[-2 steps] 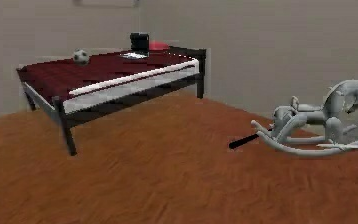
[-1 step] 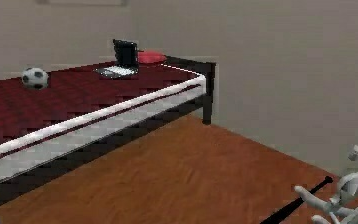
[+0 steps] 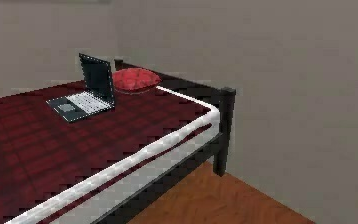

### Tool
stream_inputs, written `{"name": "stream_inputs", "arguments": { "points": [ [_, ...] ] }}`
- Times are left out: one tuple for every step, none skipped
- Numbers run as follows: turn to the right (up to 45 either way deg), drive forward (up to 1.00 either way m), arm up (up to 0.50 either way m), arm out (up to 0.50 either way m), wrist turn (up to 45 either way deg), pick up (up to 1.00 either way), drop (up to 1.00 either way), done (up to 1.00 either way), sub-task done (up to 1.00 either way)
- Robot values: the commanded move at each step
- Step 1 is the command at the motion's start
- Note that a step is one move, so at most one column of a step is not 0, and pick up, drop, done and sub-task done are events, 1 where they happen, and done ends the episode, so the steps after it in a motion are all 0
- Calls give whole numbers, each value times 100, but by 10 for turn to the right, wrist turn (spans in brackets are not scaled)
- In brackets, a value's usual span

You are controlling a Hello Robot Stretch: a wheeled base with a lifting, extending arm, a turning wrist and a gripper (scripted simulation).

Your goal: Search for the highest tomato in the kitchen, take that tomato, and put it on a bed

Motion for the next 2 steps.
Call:
{"name": "stream_inputs", "arguments": {
  "points": [
    [-90, 0, 0, 0, 0, 0, 0, 0, 0],
    [0, 35, 0, 0, 0, 0, 0, 0, 0]
  ]
}}
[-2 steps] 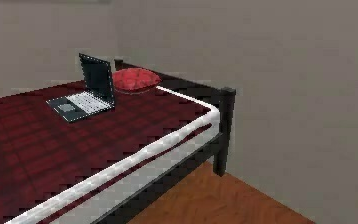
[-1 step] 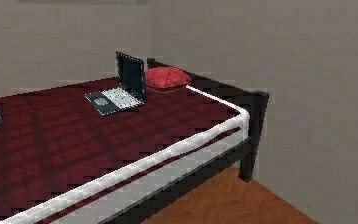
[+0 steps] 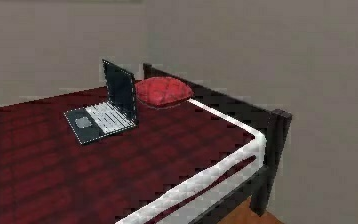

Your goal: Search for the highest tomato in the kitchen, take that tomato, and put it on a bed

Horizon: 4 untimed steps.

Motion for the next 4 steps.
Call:
{"name": "stream_inputs", "arguments": {
  "points": [
    [-450, 0, 0, 0, 0, 0, 0, 0, 0],
    [-210, 0, 0, 0, 0, 0, 0, 0, 0],
    [270, 0, 0, 0, 0, 0, 0, 0, 0],
    [0, 25, 0, 0, 0, 0, 0, 0, 0]
  ]
}}
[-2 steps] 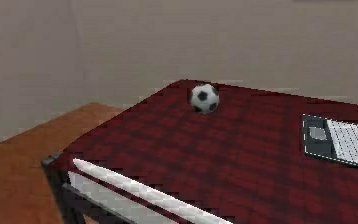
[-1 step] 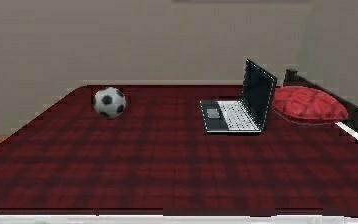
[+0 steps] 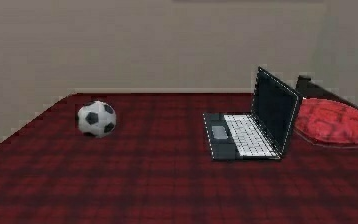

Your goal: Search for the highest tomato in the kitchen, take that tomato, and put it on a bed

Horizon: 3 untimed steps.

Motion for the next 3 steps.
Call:
{"name": "stream_inputs", "arguments": {
  "points": [
    [90, 0, 0, 0, 0, 0, 0, 0, 0],
    [-120, 0, 0, 0, 0, 0, 0, 0, 0],
    [150, 0, 0, 0, 0, 0, 0, 0, 0]
  ]
}}
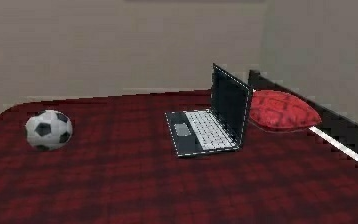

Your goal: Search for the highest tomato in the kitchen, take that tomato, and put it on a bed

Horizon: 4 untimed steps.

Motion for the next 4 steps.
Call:
{"name": "stream_inputs", "arguments": {
  "points": [
    [-30, 0, 0, 0, 0, 0, 0, 0, 0],
    [-450, 0, 0, 0, 0, 0, 0, 0, 0],
    [-450, 0, 0, 0, 0, 0, 0, 0, 0],
    [0, 15, 0, 0, 0, 0, 0, 0, 0]
  ]
}}
